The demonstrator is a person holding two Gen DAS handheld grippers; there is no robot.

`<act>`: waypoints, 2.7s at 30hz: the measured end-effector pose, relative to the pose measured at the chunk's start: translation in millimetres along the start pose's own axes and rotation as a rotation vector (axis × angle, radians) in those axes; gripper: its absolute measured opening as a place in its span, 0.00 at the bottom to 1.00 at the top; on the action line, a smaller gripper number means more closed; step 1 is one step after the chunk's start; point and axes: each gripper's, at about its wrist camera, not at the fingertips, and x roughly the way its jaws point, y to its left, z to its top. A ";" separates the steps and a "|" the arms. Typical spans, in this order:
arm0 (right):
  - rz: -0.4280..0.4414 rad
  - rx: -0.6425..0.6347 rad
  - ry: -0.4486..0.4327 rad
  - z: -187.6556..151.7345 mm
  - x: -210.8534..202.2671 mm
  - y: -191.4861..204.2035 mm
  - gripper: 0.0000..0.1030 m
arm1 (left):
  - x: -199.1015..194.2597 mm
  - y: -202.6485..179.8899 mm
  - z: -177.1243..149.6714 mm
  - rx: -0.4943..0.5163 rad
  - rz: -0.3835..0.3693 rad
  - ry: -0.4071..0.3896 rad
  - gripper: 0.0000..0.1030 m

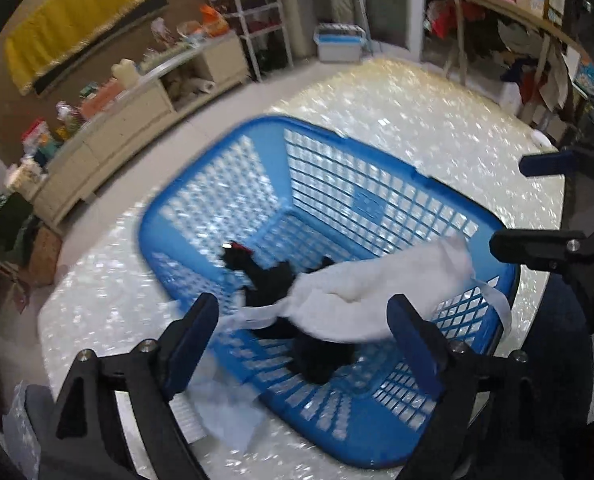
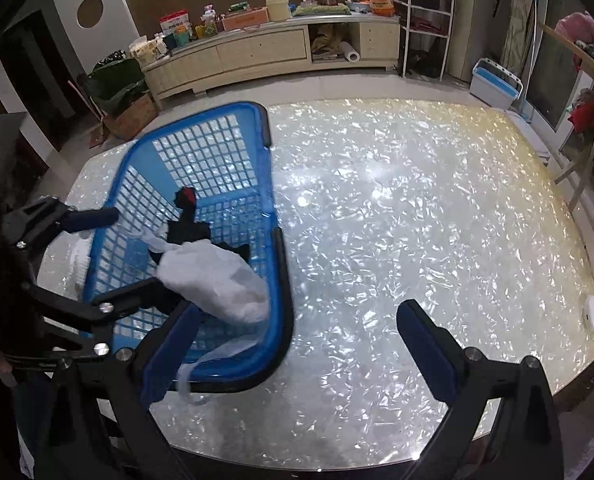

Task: Organize soft objects
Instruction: 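Carry the white towel with the left gripper into the basket and release it, then move the right gripper to the light blue cloth and close on it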

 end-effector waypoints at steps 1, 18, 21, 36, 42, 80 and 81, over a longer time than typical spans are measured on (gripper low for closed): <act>0.000 -0.003 -0.005 0.4 -2.3 2.5 0.96 | -5.9 5.3 -1.7 -0.015 0.011 -0.012 0.85; 0.074 -0.140 -0.082 0.3 -26.0 100.6 0.96 | -102.8 87.2 -95.2 -0.264 0.099 -0.073 1.00; 0.089 -0.182 -0.081 0.4 -22.3 124.5 0.96 | -114.7 101.8 -112.8 -0.304 0.112 -0.080 1.00; 0.183 -0.364 -0.023 0.5 29.7 220.8 0.96 | -123.3 159.7 -196.5 -0.460 0.130 -0.027 1.00; 0.196 -0.402 0.036 -2.1 64.6 247.0 0.96 | -107.0 176.1 -220.5 -0.499 0.125 0.017 1.00; 0.049 -0.313 0.251 -7.8 219.2 230.6 0.41 | 10.6 203.7 -220.0 -0.515 0.012 0.123 1.00; 0.059 -0.316 0.251 -8.2 218.9 232.1 0.30 | 10.0 204.5 -220.1 -0.517 0.012 0.122 1.00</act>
